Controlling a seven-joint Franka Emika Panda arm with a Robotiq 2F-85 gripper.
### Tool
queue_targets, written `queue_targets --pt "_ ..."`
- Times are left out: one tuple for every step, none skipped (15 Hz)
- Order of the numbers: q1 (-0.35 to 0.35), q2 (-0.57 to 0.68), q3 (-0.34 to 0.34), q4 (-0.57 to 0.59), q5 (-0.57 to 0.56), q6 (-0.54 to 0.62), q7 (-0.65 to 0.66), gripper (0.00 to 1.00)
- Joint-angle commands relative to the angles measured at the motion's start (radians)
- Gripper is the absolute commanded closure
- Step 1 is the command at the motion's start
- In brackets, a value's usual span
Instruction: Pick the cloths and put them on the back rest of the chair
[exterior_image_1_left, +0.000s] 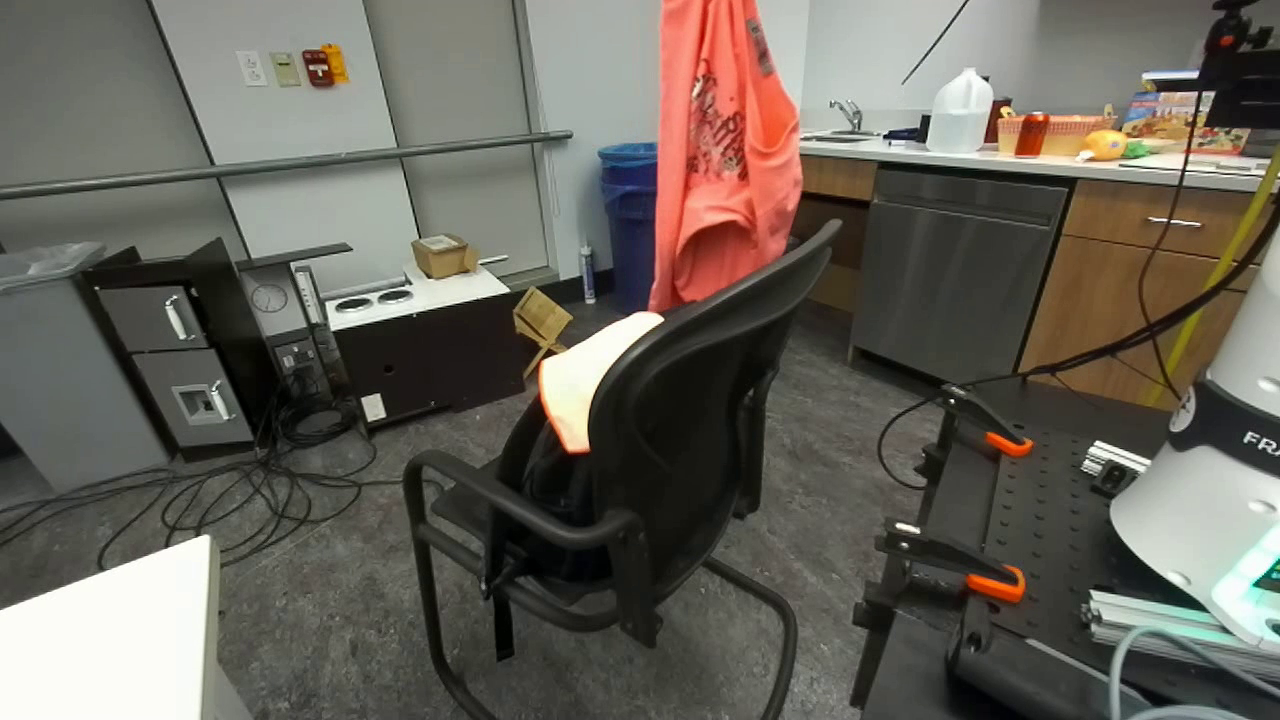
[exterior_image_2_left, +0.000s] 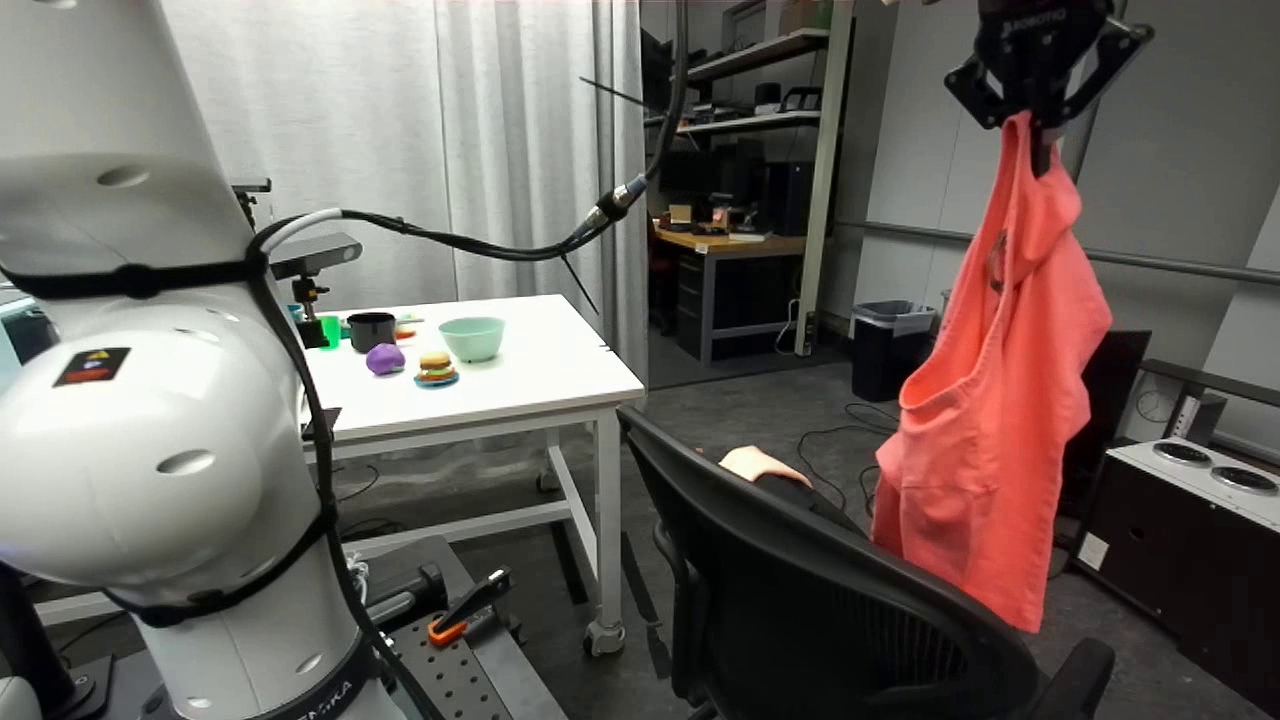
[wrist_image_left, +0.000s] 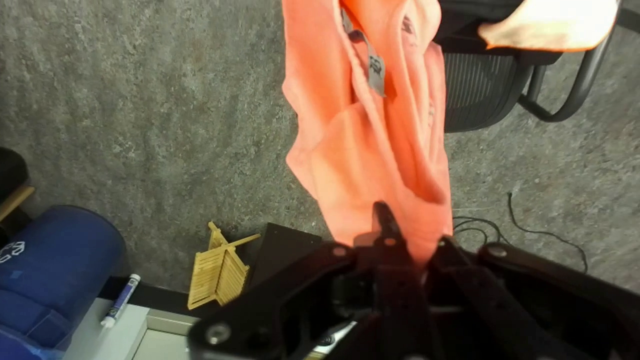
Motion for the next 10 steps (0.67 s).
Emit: queue_targets --pt "0.016 -0.193 -0.006 -0.149 -0.023 -0.057 -0.045 0.99" --pt "0.017 -0.235 -0.009 -0.183 -0.032 -0.069 -0.050 0.99" --pt "0.017 -0.282 -0.009 -0.220 -0.044 -0.080 -0.050 0.99" --pt "0.015 -0.325 -0.010 -0.246 -0.059 -0.100 -0.048 0.99" --pt "0.013 -0.362 -0.012 -0.276 -0.073 -0.109 -0.045 0.99" --pt "0.011 -0.407 -0.016 -0.288 -0.089 -0.160 -0.053 0.99" --pt "0.010 -0.438 -0.022 -0.307 -0.104 -0.197 -0.062 0.99" --pt "0.008 -0.477 -0.024 -0.329 -0.127 -0.249 -0.066 0.99" --pt "0.005 -0.512 -0.026 -0.350 -0.152 -0.288 -0.068 0.99" --pt "0.002 -0.546 -0.032 -0.376 -0.180 -0.321 -0.077 0.99"
